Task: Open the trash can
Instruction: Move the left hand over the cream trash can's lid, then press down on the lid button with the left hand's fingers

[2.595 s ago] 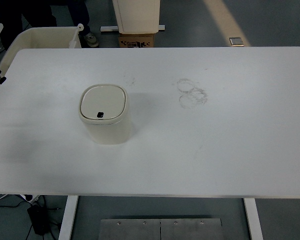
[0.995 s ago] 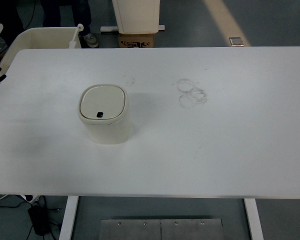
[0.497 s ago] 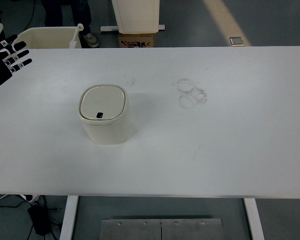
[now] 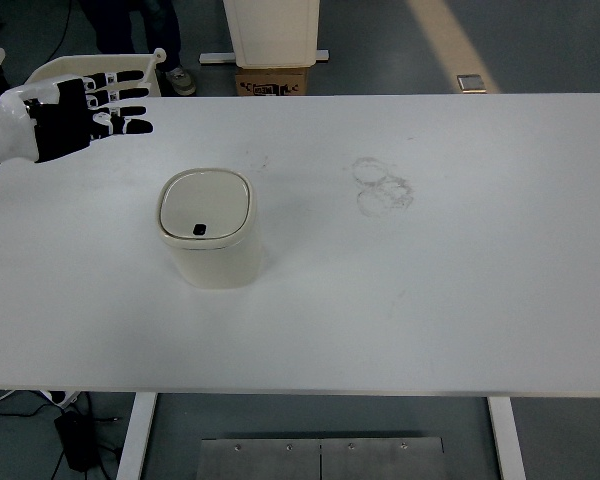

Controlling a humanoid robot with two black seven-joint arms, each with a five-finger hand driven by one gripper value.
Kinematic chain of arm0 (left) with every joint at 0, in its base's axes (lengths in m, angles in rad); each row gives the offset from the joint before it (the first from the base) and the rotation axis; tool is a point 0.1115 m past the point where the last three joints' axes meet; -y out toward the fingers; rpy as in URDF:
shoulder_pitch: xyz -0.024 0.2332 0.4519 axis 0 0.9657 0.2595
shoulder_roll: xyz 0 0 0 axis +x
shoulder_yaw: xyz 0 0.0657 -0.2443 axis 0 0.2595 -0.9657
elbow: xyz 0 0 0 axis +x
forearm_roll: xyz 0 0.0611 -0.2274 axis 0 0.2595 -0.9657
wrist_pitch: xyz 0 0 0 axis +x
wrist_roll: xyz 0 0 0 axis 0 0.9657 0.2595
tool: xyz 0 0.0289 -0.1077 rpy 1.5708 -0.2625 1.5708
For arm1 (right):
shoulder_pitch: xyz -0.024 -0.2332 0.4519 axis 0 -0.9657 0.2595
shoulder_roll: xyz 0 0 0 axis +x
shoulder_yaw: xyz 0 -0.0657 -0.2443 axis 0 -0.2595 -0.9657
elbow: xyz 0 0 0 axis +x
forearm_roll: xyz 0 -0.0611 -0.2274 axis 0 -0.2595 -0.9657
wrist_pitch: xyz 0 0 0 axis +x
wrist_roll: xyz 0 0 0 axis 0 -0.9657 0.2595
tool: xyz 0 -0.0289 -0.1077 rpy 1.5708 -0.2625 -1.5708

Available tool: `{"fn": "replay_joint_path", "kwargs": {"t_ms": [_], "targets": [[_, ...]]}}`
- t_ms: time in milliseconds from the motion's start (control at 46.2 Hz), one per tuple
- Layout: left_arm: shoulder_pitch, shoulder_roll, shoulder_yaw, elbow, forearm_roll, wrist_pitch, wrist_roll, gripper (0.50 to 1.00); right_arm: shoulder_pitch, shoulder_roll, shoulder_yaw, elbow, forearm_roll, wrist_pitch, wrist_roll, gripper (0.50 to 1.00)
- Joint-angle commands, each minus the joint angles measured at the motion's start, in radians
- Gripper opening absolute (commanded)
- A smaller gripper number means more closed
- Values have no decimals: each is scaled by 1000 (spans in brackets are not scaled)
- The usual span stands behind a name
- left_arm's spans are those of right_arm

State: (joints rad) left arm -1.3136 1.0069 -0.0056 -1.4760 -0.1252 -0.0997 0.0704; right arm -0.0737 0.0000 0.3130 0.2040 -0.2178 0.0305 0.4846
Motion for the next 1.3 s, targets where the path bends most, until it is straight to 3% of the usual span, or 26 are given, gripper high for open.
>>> {"fn": "replay_joint_path", "kwargs": {"t_ms": [0, 108, 454, 605, 973, 1276], "targets": [[-13, 2, 10, -33, 51, 0, 8, 1000, 0, 0, 0, 0, 0, 0, 0, 991], [-70, -4, 45, -53, 119, -27, 51, 1000, 0, 0, 0, 0, 0, 0, 0, 991], [-262, -27, 188, -93, 246, -149, 62, 1000, 0, 0, 0, 0, 0, 0, 0, 991], [-299, -37, 222, -109, 320, -242, 101, 1000, 2, 0, 0, 0, 0, 0, 0, 991], [-337, -40, 237, -110, 443, -383, 117, 1000, 3, 0, 0, 0, 0, 0, 0, 991], [-308, -53, 240, -102, 496, -396, 117, 1000, 5, 0, 0, 0, 0, 0, 0, 991]]}}
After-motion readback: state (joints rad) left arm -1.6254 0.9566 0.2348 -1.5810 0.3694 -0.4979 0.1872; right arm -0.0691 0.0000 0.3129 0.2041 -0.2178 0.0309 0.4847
